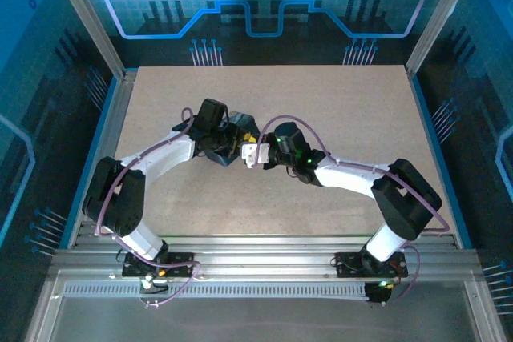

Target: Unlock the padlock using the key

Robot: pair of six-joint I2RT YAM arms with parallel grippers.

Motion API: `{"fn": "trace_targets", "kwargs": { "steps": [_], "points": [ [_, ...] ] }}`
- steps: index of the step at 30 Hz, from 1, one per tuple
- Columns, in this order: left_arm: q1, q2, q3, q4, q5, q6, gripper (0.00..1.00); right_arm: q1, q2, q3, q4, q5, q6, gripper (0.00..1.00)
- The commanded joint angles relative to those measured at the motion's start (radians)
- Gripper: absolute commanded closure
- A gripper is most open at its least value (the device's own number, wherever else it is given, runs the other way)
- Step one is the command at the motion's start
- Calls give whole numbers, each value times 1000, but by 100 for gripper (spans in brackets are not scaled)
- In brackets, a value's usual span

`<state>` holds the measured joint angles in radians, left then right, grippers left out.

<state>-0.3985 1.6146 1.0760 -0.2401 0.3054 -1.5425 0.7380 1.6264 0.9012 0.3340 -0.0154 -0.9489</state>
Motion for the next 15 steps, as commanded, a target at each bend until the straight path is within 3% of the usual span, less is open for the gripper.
{"fn": "trace_targets", "kwargs": {
  "steps": [1,15],
  "points": [
    [-3,-42,1,-11,32,13,100,26,20,40,29,-17,-8,77],
    [-3,-44,2,-4,34,8,100,50,63,72,-8,53,72,88]
  ]
}}
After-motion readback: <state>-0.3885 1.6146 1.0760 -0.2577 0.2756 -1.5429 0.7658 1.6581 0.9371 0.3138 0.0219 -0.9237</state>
